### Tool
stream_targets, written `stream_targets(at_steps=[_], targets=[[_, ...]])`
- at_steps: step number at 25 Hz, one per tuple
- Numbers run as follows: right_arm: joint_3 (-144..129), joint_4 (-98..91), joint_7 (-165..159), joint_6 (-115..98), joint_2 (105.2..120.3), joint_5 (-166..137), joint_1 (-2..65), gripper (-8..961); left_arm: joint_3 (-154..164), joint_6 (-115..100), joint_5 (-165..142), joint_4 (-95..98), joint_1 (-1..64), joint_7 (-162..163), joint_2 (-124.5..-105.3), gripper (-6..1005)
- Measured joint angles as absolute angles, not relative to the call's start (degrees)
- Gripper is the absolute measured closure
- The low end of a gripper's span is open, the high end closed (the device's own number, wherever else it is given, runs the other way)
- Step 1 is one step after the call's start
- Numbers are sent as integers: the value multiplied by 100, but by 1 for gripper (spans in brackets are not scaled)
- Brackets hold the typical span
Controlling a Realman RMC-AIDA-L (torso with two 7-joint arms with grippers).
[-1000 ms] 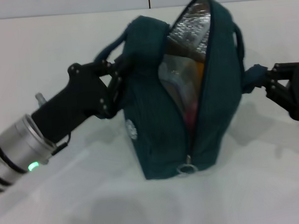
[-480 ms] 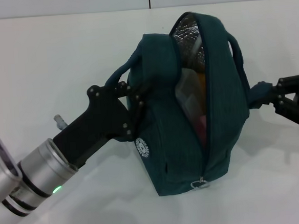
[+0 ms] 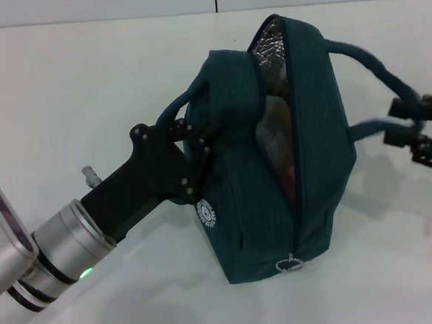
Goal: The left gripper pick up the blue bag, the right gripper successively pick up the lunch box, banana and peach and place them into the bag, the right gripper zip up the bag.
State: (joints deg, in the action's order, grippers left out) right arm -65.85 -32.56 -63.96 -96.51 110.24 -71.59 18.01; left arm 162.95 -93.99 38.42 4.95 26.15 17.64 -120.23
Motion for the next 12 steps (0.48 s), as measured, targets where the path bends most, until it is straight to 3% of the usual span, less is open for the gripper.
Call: stream_targets(at_steps=[7,12], targets=[[-5819,-3196,-6135,-10429,11131,-7180,1504,493,16295,-9394,3839,550,2624,1787,-12020,959],[-5852,-3350,-6054,-10993,11096,-8454,1537,465,16295,-9370,3793,594,2656,1918,-12009,959]])
